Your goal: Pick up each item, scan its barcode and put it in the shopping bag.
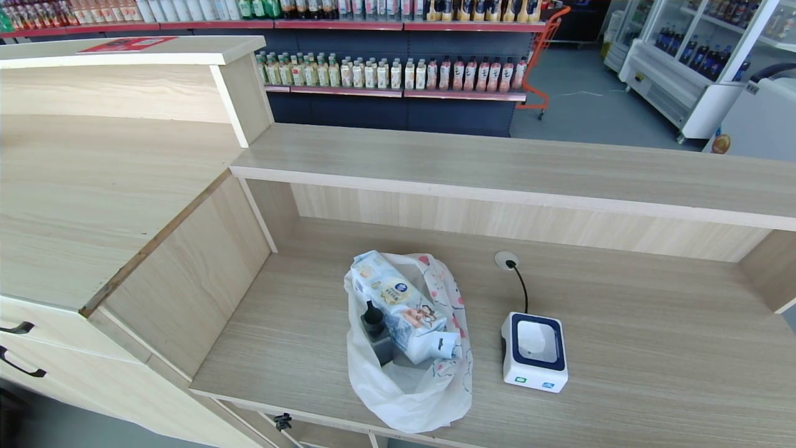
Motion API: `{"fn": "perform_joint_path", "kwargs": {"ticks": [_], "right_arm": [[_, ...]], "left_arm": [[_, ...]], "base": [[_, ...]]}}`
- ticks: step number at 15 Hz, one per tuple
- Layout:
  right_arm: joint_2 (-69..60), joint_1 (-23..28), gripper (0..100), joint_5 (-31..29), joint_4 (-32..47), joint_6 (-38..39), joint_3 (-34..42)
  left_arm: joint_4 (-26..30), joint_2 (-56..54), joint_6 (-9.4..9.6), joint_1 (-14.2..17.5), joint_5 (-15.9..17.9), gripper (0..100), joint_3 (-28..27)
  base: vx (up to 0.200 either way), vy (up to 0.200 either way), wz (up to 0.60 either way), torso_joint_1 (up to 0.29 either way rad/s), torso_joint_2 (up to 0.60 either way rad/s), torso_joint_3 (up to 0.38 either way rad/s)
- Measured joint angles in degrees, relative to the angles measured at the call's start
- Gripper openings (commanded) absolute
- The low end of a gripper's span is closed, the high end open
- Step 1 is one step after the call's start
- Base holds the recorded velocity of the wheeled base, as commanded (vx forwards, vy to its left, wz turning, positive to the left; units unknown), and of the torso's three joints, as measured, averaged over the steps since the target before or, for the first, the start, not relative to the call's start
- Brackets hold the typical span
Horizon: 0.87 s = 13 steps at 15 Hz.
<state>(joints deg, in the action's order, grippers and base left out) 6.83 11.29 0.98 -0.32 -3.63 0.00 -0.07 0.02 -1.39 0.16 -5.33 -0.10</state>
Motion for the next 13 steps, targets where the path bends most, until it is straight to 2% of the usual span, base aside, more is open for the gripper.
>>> {"fn": "perform_joint_path", "kwargs": {"ticks": [13], "right_arm": [[-1.62,-0.05,100,-0.02,-0.11,0.07,0.00]], "left_arm": [[0.00,0.00,0.00,0.00,0.00,100,0.00]], "base": [[0.000,0.000,0.00,0.000,0.00,0.000]]}}
